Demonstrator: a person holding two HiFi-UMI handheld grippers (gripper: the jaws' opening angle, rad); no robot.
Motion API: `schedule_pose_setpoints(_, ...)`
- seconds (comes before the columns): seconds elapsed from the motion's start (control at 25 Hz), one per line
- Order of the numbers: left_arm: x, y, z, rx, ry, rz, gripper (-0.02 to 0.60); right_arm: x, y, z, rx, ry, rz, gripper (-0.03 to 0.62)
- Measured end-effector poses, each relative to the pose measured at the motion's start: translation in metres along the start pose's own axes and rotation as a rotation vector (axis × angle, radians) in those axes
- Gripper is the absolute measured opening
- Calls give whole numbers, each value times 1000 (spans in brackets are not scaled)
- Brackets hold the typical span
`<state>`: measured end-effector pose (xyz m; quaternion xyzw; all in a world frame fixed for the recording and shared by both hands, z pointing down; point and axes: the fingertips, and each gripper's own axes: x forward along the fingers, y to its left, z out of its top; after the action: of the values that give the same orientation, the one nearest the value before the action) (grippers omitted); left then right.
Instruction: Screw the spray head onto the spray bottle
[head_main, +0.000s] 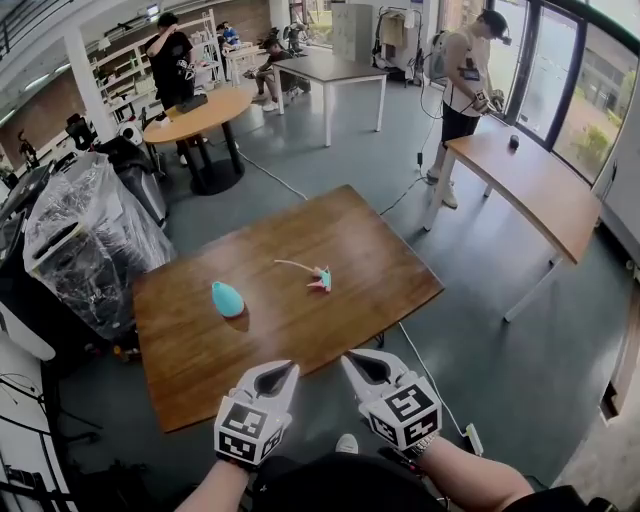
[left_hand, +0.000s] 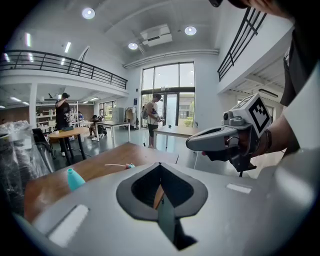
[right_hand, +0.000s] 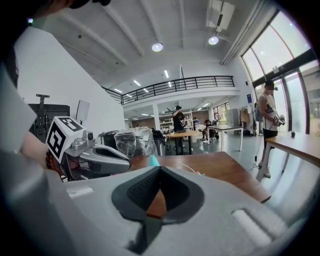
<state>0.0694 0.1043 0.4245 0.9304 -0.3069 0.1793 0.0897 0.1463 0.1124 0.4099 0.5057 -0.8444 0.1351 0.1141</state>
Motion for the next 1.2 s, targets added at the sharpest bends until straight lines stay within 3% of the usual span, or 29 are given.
schedule_pose_setpoints(0.16, 17, 4, -5, -6, 32, -4, 17, 10, -15, -3, 19, 7, 7, -8)
schedule_pose_setpoints(0.32, 31, 14, -9, 37, 59, -11, 22, 26, -28, -3, 37, 16, -5, -8)
schedule_pose_setpoints(0.88, 84, 78, -3, 111, 95, -173, 67, 94, -62, 13, 48, 93, -144, -8)
schedule_pose_setpoints(1.2, 107, 110, -23, 134, 160, -184, 81, 126, -66, 4, 61, 170, -152, -8)
